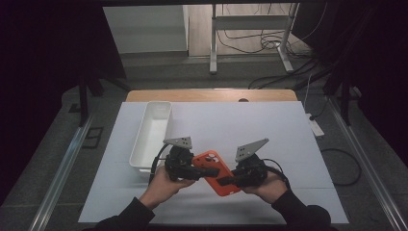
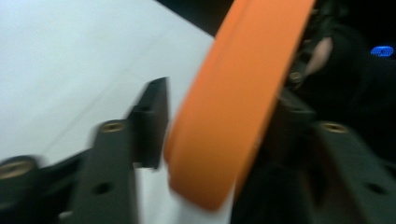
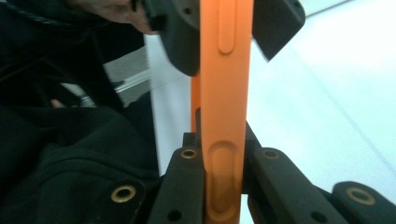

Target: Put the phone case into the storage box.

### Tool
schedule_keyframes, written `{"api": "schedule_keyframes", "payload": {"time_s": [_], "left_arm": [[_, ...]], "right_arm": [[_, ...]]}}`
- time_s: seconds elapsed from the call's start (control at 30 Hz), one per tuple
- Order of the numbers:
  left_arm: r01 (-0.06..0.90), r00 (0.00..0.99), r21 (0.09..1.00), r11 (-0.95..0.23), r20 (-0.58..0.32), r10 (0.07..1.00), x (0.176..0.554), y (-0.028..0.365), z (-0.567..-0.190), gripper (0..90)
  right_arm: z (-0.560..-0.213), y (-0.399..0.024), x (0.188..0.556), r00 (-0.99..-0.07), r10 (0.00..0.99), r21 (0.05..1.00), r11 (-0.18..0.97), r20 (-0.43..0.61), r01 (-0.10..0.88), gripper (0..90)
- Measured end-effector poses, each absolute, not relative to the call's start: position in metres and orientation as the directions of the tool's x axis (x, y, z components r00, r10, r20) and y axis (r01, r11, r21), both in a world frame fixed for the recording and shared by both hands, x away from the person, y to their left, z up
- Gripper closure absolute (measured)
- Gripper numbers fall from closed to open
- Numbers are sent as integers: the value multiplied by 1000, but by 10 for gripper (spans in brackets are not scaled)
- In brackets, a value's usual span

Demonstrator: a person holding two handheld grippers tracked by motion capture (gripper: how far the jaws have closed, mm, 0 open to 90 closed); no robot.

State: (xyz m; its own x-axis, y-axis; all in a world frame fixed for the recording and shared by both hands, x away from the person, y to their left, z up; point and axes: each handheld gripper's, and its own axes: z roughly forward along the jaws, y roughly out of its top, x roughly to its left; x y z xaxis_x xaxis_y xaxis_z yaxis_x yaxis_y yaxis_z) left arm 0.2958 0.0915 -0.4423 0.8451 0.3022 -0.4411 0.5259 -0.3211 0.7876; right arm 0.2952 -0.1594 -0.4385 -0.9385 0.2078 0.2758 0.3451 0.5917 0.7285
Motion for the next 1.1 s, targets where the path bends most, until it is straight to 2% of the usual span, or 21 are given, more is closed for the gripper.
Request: {"api": "schedule_keyframes", "payload": {"time_s": [0.03, 0.07, 0.1, 0.13, 0.17, 0.23, 0.4, 0.57, 0.63, 0.77, 0.87, 1.0, 1.1], "left_arm": [[526, 845, 788, -321, -441, 302, 296, 91, -442, 363], [531, 840, 788, -311, -444, 311, 296, 92, -442, 363], [532, 838, 790, -306, -440, 322, 297, 93, -442, 279], [537, 833, 787, -303, -437, 340, 297, 93, -441, 240], [536, 831, 786, -307, -427, 357, 297, 93, -441, 240], [533, 827, 783, -319, -403, 391, 297, 93, -440, 150], [534, 813, 774, -341, -359, 458, 296, 94, -437, 66], [525, 801, 756, -389, -286, 526, 294, 95, -434, 34], [515, 794, 743, -428, -224, 565, 293, 96, -432, 23], [512, 784, 731, -451, -183, 593, 292, 98, -431, 9], [523, 776, 726, -446, -189, 602, 293, 101, -430, 5], [531, 772, 712, -459, -183, 609, 293, 99, -431, 45], [536, 771, 707, -461, -188, 609, 292, 98, -432, 112]], "right_arm": [[-438, -159, 295, -938, 208, 729, 592, 276, 345, 854], [-438, -160, 295, -939, 228, 730, 590, 259, 345, 854], [-437, -162, 296, -939, 252, 739, 582, 233, 340, 853], [-436, -163, 295, -939, 267, 741, 581, 218, 337, 853], [-436, -163, 295, -939, 267, 741, 581, 218, 337, 853], [-435, -165, 296, -936, 297, 755, 566, 188, 331, 852], [-434, -168, 298, -927, 345, 755, 565, 150, 332, 852], [-434, -170, 298, -912, 385, 757, 553, 139, 349, 851], [-434, -171, 298, -907, 400, 763, 543, 133, 351, 851], [-436, -170, 298, -900, 414, 761, 540, 132, 360, 851], [-438, -167, 297, -896, 427, 754, 546, 124, 364, 851], [-439, -164, 295, -899, 426, 751, 559, 103, 351, 850], [-440, -162, 294, -899, 426, 752, 558, 105, 352, 850]]}}
